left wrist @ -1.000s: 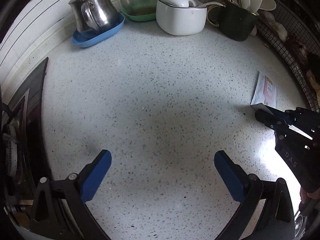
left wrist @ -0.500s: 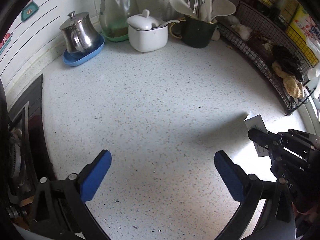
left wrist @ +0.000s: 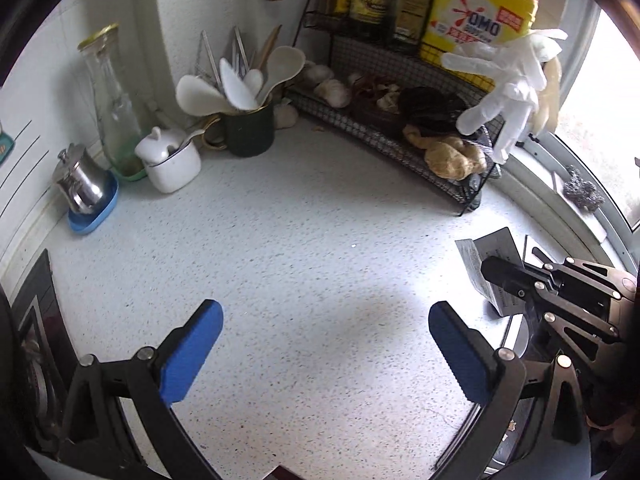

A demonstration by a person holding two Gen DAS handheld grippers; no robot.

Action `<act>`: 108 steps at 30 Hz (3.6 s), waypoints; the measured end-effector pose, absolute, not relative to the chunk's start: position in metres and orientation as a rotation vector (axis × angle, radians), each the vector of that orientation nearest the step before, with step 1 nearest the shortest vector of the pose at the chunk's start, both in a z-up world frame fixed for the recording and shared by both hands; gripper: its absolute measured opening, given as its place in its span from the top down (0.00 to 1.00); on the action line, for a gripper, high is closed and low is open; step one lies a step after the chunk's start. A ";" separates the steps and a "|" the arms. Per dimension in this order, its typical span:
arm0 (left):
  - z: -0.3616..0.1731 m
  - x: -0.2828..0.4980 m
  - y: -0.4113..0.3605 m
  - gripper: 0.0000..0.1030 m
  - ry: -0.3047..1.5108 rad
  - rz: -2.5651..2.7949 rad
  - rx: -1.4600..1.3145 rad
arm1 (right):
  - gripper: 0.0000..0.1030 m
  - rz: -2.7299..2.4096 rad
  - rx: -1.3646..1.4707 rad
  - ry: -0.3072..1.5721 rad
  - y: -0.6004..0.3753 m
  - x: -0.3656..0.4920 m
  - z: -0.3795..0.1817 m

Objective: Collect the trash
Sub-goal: 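Grasp the blue bottle cap by the sink with the left tool while the right tool holds the sachet, then carry the blue cap and sachet down toward the red basin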

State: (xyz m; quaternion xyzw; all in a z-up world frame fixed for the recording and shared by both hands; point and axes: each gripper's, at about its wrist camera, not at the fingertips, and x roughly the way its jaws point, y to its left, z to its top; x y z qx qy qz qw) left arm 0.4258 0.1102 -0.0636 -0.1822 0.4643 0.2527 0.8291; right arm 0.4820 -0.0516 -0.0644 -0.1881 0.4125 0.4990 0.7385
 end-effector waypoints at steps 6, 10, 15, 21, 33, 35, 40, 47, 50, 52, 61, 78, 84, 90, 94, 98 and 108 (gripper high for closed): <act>-0.067 0.464 0.083 0.01 0.993 0.448 -0.362 | 1.00 1.001 -0.386 0.874 -0.085 0.508 -0.056; -0.070 0.498 0.065 0.01 1.005 0.396 -0.333 | 1.00 0.930 -0.374 0.860 -0.111 0.533 -0.055; -0.083 0.544 0.047 0.01 1.038 0.327 -0.319 | 1.00 0.848 -0.361 0.865 -0.137 0.562 -0.064; -0.119 0.588 0.021 0.01 1.125 0.226 -0.269 | 1.00 0.754 -0.357 0.885 -0.170 0.592 -0.085; -0.209 0.632 -0.025 0.01 1.345 0.020 -0.290 | 1.00 0.660 -0.290 1.044 -0.214 0.612 -0.136; -0.219 0.638 -0.030 0.01 1.362 0.021 -0.283 | 1.00 0.648 -0.277 1.066 -0.220 0.614 -0.141; -0.232 0.646 -0.039 0.01 1.374 0.022 -0.244 | 1.00 0.645 -0.257 1.081 -0.227 0.617 -0.142; -0.226 0.648 -0.039 0.33 1.336 0.037 -0.183 | 1.00 0.664 -0.231 1.083 -0.229 0.619 -0.140; -0.219 0.646 -0.029 0.57 1.330 0.063 -0.168 | 1.00 0.668 -0.224 1.093 -0.222 0.620 -0.146; -0.217 0.642 -0.023 0.57 1.326 0.068 -0.191 | 1.00 0.681 -0.225 1.096 -0.216 0.618 -0.146; -0.193 0.586 0.012 0.57 1.265 0.176 -0.258 | 1.00 0.789 -0.279 1.058 -0.174 0.591 -0.128; -0.099 0.439 0.081 0.57 1.072 0.432 -0.373 | 1.00 1.047 -0.359 0.950 -0.086 0.489 -0.079; -0.084 0.374 0.085 0.57 1.031 0.519 -0.389 | 1.00 1.131 -0.384 0.929 -0.070 0.443 -0.070; -0.069 0.306 0.078 0.57 1.002 0.585 -0.398 | 1.00 1.202 -0.398 0.903 -0.065 0.389 -0.062; -0.062 0.256 0.068 0.57 0.985 0.632 -0.421 | 1.00 1.252 -0.413 0.904 -0.066 0.349 -0.060; -0.059 0.204 0.053 0.57 0.976 0.664 -0.441 | 1.00 1.291 -0.430 0.903 -0.070 0.307 -0.058; -0.088 0.099 0.008 0.57 1.015 0.697 -0.524 | 1.00 1.333 -0.483 0.955 -0.094 0.214 -0.078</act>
